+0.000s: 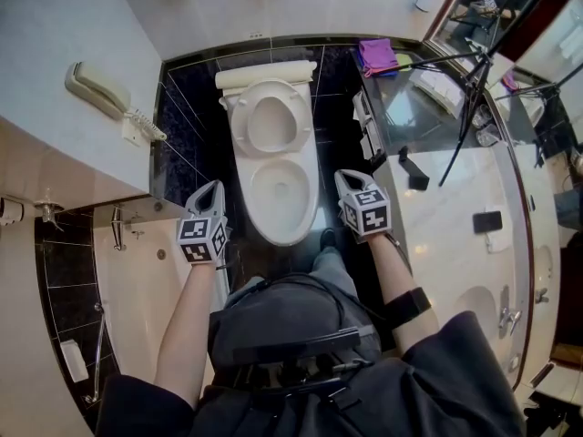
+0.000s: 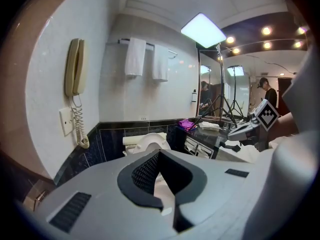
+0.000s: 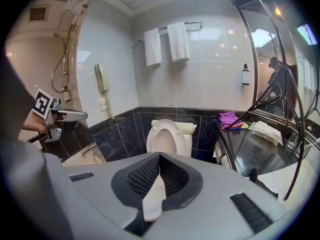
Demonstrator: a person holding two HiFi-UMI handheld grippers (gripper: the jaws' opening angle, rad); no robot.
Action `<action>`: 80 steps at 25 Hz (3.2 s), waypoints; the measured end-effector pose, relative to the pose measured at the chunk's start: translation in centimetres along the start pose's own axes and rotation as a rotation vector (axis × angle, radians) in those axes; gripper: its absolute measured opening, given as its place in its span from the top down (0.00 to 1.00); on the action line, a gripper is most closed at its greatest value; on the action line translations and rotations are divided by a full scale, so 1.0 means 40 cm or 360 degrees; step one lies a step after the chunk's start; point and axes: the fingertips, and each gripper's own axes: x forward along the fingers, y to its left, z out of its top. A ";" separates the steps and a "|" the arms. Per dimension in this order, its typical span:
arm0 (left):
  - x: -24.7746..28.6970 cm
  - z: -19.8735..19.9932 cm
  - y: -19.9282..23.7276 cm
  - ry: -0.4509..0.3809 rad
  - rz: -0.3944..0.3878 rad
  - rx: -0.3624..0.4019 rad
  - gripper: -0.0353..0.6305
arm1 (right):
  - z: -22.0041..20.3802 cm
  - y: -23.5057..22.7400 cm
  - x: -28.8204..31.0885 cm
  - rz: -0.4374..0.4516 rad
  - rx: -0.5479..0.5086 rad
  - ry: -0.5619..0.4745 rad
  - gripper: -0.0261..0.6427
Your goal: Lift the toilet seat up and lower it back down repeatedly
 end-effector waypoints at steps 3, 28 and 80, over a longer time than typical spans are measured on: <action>-0.010 -0.011 -0.005 -0.0003 0.0007 -0.0021 0.95 | -0.013 -0.007 -0.011 -0.0009 0.0009 0.0007 0.93; 0.116 0.003 -0.017 0.0048 0.0037 -0.0034 0.95 | 0.094 -0.104 0.116 -0.0112 -0.0299 0.0058 0.82; 0.624 -0.257 -0.009 0.0383 0.0152 -0.0087 0.95 | 0.247 -0.196 1.023 0.0124 -0.1314 0.0133 0.83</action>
